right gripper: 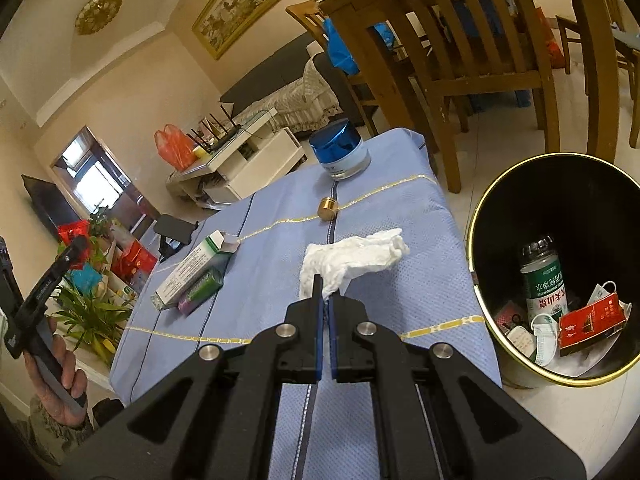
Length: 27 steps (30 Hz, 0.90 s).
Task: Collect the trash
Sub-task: 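Lift the red wrapper with the left tool while the right tool holds the tissue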
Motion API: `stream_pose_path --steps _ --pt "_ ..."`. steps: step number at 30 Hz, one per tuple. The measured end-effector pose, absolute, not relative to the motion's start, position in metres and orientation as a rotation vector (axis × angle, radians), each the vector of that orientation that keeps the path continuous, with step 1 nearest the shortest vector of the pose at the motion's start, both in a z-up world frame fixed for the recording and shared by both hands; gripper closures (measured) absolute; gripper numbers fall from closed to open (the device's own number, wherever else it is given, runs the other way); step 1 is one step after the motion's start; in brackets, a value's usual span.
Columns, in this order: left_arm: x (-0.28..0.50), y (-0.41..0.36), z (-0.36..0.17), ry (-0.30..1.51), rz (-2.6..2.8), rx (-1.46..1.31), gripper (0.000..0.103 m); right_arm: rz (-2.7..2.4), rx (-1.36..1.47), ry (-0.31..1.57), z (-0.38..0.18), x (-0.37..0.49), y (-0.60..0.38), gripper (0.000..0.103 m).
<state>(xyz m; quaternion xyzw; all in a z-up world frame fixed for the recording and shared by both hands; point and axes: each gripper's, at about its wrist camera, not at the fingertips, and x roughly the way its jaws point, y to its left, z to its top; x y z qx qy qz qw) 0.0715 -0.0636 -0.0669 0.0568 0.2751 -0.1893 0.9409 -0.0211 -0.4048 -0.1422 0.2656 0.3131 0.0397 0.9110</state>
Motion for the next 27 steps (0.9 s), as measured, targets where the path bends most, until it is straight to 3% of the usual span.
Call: stream_pose_path --steps 3,9,11,15,21,27 --pt "0.113 -0.028 -0.110 0.762 -0.410 -0.104 0.073 0.084 0.553 0.644 -0.142 -0.023 -0.406 0.100" --pt "0.142 0.017 -0.161 0.930 -0.378 -0.251 0.068 0.083 0.554 0.655 -0.144 -0.021 -0.405 0.098" --pt "0.141 0.024 -0.157 0.913 -0.389 -0.263 0.068 0.082 0.553 0.663 -0.144 -0.019 -0.403 0.098" --pt "0.136 0.029 -0.137 0.842 -0.402 -0.199 0.056 0.080 0.525 0.676 -0.144 -0.015 -0.395 0.098" --pt "0.158 0.052 -0.145 0.881 -0.373 -0.250 0.055 0.079 0.520 0.686 -0.146 -0.012 -0.394 0.098" --pt "0.138 0.027 -0.140 0.874 -0.452 -0.165 0.053 0.079 0.516 0.689 -0.146 -0.012 -0.394 0.098"
